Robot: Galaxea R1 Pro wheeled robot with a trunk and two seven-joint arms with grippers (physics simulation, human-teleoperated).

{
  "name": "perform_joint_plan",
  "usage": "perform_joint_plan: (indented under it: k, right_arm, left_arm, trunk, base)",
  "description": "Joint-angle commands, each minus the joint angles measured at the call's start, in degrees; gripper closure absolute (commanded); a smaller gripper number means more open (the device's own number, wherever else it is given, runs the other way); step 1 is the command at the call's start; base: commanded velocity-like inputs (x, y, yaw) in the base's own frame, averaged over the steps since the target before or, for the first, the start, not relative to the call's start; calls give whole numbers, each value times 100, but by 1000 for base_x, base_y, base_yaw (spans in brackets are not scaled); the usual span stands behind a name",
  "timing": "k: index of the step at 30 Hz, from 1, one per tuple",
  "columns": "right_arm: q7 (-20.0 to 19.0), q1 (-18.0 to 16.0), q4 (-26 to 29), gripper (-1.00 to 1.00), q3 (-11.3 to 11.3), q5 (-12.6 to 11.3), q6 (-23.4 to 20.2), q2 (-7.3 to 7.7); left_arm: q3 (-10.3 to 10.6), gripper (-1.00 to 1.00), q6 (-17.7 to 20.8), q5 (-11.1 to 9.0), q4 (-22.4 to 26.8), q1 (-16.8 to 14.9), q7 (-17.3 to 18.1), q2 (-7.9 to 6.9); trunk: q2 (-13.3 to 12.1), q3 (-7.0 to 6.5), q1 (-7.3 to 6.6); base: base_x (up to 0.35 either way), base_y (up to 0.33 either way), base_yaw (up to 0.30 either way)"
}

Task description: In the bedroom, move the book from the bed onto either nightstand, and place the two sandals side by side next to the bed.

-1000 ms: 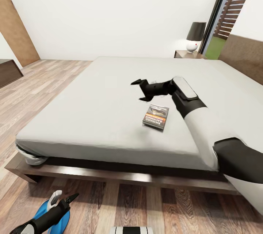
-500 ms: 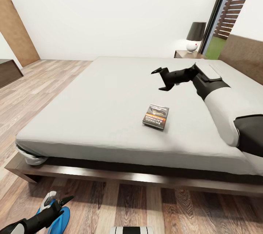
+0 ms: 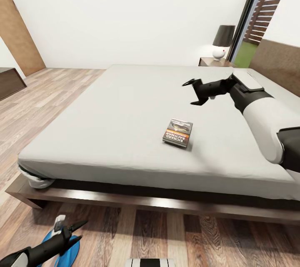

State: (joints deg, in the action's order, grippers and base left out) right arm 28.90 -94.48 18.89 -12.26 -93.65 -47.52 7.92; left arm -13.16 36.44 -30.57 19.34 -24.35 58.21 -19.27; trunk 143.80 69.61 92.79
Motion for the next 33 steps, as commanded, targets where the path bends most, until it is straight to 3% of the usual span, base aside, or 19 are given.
perform_joint_plan:
  k: [1, 9, 17, 33]
  right_arm:
    - [45, -2, -27, -100, -30, -62, 0, 9]
    - [36, -1, -141, -100, -27, -82, 30, 25]
    - [42, 3, -161, -100, -26, -84, 32, 58]
    - [64, 54, -183, -100, -16, -84, 8, 92]
  left_arm:
    - [31, -100, 91, -21, 31, -3, 85, 1]
    - [198, -100, 363, -44, 258, -1, 617, 44]
    - [240, -100, 406, -37, 751, -1, 1131, 292]
    - [244, -100, 505, -70, 1202, 1, 1547, 459]
  trunk:
    - [2, 5, -1]
    - [2, 5, -1]
    - [2, 5, -1]
    - [2, 5, -1]
  base:
    - [0, 0, 0]
    - [0, 0, 0]
    - [0, 0, 0]
    - [0, 0, 0]
